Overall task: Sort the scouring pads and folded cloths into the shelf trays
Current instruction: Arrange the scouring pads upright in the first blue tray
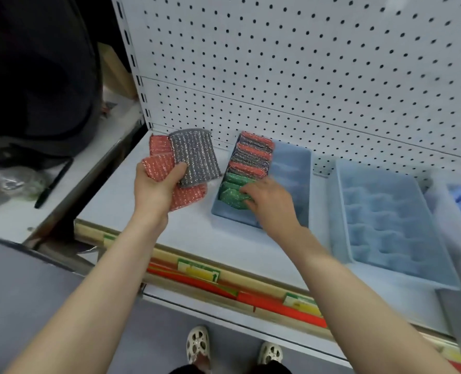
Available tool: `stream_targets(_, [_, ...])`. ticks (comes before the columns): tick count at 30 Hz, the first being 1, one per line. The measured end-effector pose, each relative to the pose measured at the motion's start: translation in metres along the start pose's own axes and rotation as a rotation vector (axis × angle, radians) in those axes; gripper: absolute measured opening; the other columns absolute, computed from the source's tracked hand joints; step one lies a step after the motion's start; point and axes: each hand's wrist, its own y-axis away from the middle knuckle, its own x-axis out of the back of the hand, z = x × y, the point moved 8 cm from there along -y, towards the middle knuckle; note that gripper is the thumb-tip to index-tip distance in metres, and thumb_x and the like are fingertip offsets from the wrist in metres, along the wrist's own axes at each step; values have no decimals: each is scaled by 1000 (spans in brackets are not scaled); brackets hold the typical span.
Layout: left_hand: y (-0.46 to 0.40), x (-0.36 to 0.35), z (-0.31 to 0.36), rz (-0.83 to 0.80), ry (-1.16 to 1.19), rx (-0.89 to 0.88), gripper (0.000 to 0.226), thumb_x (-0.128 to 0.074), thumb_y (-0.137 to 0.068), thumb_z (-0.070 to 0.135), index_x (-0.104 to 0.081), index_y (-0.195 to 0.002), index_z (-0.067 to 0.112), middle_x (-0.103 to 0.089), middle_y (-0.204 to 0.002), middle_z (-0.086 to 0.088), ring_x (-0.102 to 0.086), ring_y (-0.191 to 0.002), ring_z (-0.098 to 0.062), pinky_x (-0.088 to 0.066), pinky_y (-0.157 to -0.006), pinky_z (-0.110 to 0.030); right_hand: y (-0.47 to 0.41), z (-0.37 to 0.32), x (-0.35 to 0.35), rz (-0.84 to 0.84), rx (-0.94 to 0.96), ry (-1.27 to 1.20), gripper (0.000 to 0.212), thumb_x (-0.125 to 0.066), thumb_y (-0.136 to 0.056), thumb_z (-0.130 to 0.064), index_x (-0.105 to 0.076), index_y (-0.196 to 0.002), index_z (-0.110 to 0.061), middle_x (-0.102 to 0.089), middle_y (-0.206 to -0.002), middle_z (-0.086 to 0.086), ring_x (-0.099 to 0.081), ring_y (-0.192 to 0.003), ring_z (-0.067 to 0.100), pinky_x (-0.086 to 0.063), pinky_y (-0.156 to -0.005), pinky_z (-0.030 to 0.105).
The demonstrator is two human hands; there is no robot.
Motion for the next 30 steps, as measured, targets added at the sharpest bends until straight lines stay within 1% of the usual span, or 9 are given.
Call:
stream_targets(2, [0, 6, -3, -2, -7, 10, 48, -80, -80, 15, -52, -118, 13, -72, -105, -3, -73, -91, -18, -61, -70, -41, 0, -6, -14, -85, 12, 93, 25, -56, -89, -7, -69, -109, -14, -69, -103, 5, -53, -107, 25, -46, -75, 37])
stream_targets(8, [-2, 9, -8, -28, -51, 18, 52, -81, -79, 15, -50, -121, 12, -70, -110, -6, -72, -93, -20, -61, -75, -45, -7, -13, -7, 69, 46, 54, 23, -72, -70, 8, -75, -90, -3, -67, -87, 12, -61, -84, 33, -50, -59, 38])
stream_targets(11, [-1, 2, -10, -63, -64, 24, 50, -81, -79, 16, -50, -119, 17, -69, -111, -6, -72, -94, -20, -61, -75, -44, -12, -13, -16, -33, 42, 73, 15, -67, -85, -3, -76, -96, -7, -69, -92, 9, -62, -90, 30, -50, -69, 38])
stream_targets(16, [5, -22, -11, -189, -125, -6, 46, -79, -80, 20, -49, -115, 24, -68, -109, -3, -71, -94, -19, -61, -70, -37, -10, 3, 19, 86, -355, -897, 36, -53, -95, -51, -72, -88, -21, -72, -79, -3, -66, -74, 15, -55, -68, 35])
stream_targets(20, [14, -42, -7, -279, -155, -65, 29, -69, -90, 21, -51, -109, 32, -68, -104, 1, -71, -94, -19, -61, -69, -40, -9, -7, 18, -97, -413, -1135, 17, -68, -92, -26, -70, -101, -12, -74, -92, 3, -67, -80, 16, -56, -70, 32])
stream_targets(22, [11, -34, 1, -214, -173, -112, 27, -67, -91, 24, -49, -109, 34, -67, -107, 2, -69, -98, -19, -60, -78, -45, -4, 8, 22, -86, -452, -1065, 15, -65, -94, -20, -68, -103, -9, -69, -93, 8, -63, -83, 20, -55, -72, 36])
stream_targets(26, [-1, -11, 9, -79, -141, -91, 36, -67, -91, 25, -45, -119, 24, -65, -113, 1, -68, -101, -19, -58, -84, -50, 7, 18, 21, -205, -242, -404, 28, -64, -93, -14, -67, -121, -12, -65, -113, 5, -59, -104, 24, -43, -89, 33])
stream_targets(28, [-2, -9, 9, -64, -148, -85, 37, -69, -90, 27, -46, -118, 24, -65, -113, 2, -68, -100, -17, -58, -83, -48, 9, 9, 15, -188, -194, -289, 34, -70, -88, -15, -68, -122, -19, -68, -120, 3, -61, -111, 23, -47, -96, 36])
stream_targets(30, [0, -9, 8, -73, -156, -89, 36, -71, -88, 29, -48, -115, 26, -66, -112, 3, -69, -98, -16, -59, -82, -45, 7, -2, 8, -126, -151, -163, 32, -72, -86, -17, -69, -117, -24, -72, -113, 0, -62, -108, 23, -52, -87, 38])
